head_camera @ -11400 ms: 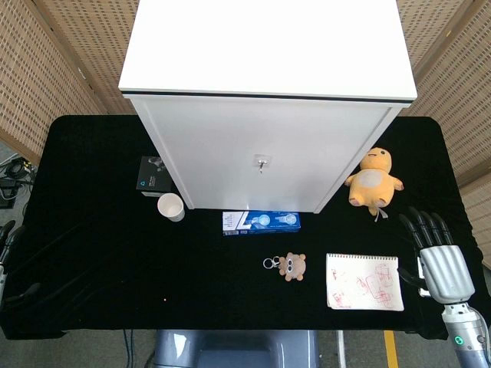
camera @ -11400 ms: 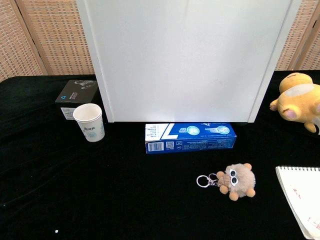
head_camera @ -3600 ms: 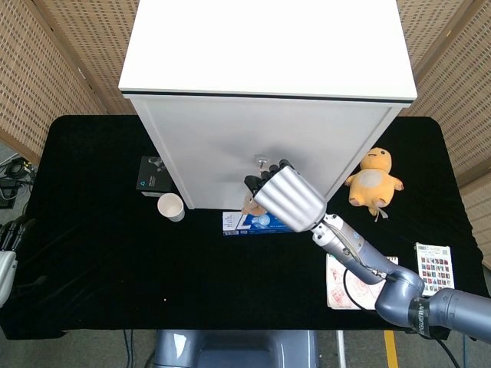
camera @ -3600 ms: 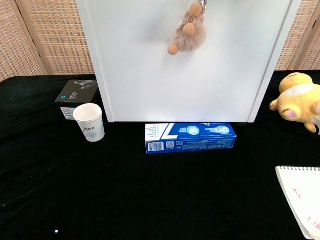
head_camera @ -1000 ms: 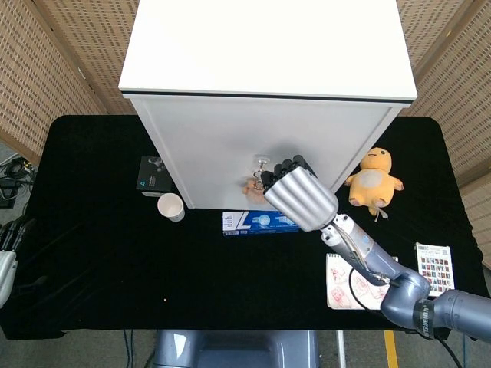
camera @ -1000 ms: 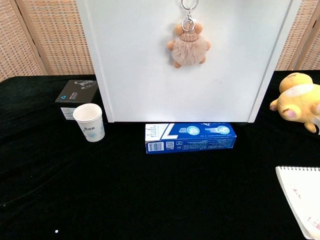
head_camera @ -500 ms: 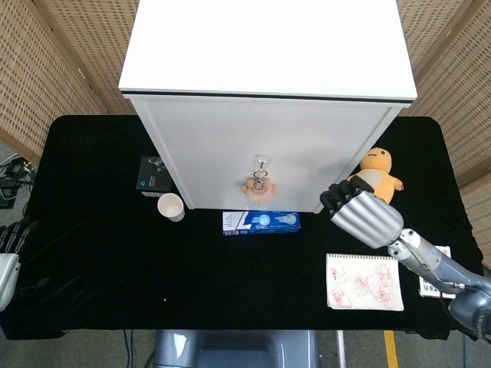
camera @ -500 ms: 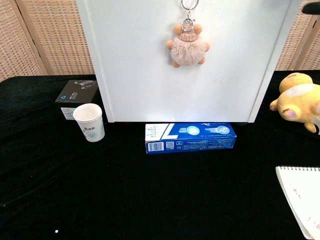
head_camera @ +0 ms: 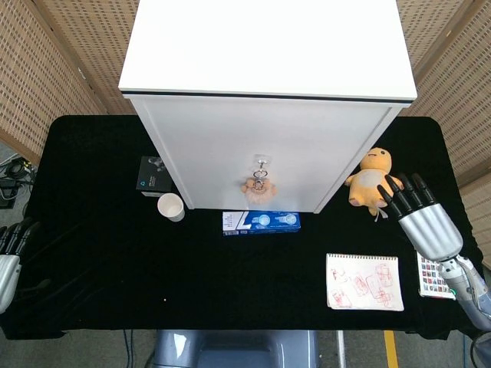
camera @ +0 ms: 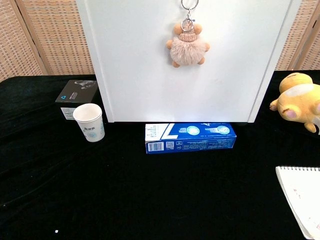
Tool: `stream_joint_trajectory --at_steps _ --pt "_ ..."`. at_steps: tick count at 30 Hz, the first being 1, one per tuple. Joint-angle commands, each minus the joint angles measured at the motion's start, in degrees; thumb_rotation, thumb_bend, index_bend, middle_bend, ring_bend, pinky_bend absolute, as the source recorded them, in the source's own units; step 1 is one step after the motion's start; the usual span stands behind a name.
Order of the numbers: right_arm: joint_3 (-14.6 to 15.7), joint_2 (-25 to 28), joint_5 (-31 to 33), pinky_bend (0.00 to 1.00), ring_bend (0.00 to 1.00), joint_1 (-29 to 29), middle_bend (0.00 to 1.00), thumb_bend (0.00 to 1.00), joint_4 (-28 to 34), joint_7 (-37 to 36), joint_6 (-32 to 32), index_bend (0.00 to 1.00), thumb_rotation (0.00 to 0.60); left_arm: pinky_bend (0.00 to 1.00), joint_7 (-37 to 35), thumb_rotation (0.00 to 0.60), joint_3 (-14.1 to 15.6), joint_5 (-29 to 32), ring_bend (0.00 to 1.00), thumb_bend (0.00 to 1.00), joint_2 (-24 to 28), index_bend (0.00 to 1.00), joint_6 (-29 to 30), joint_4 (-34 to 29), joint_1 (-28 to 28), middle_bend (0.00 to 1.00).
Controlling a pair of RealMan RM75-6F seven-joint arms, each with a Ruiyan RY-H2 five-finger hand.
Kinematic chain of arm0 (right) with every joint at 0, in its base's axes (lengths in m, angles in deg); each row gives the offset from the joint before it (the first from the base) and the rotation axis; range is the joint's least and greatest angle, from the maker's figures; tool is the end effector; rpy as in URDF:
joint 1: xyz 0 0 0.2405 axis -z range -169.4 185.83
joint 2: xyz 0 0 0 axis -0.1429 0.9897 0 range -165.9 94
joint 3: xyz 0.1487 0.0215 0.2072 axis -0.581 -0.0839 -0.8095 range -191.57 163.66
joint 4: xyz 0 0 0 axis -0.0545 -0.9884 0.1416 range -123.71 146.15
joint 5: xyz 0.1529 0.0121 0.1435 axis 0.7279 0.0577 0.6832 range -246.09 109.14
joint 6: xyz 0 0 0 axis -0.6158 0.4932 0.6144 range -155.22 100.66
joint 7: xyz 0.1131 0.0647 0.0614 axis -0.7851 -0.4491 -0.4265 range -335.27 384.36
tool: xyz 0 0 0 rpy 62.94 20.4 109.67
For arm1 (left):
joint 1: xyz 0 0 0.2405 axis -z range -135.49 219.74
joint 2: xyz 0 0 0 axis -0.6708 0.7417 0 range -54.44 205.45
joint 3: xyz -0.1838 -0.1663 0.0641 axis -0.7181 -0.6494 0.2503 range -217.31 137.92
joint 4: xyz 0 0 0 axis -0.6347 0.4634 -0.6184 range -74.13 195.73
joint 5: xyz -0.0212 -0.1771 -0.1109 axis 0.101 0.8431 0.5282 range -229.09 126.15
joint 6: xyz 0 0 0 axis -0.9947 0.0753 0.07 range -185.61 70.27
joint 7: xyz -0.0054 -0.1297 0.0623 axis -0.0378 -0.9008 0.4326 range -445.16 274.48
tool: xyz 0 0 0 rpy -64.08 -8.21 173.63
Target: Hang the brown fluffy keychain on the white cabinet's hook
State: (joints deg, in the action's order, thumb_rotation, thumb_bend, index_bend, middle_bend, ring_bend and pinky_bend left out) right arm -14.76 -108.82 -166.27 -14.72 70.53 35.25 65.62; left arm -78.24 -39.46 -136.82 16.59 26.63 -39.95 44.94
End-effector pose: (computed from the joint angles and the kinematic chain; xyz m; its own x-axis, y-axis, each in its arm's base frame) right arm -0.2944 -0.2821 0.1672 0.7459 0.4079 0.5265 -0.4310 -0.3070 0.8485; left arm -0.3011 0.1568 0.1659 0.4558 0.0901 0.8855 0.8878 0.0249 -0.4596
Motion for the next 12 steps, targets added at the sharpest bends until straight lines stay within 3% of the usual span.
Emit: stream_joint_trajectory --at_steps 1,6,12 --pt "-0.3 2.6 7.1 0.0 0.0 4.1 0.0 0.0 13.8 -1.9 -6.2 0.0 0.6 0.0 0.0 0.6 0.1 -0.4 0.0 0.0 0.0 0.0 0.5 0.0 -0.2 0.0" --pt "-0.2 6.1 9.2 0.0 0.0 6.3 0.0 0.0 25.6 -1.9 -6.3 0.0 0.6 0.0 0.8 0.6 0.0 -0.8 0.0 0.0 -0.4 0.0 1.6 0.5 -0.6 0.0" --pt "0.5 8.0 9.4 0.0 0.0 8.5 0.0 0.0 32.0 -0.2 -5.5 0.0 0.6 0.0 1.8 0.6 -0.6 -2.0 0.0 0.0 -1.8 0.0 4.1 2.0 -1.2 0.0"
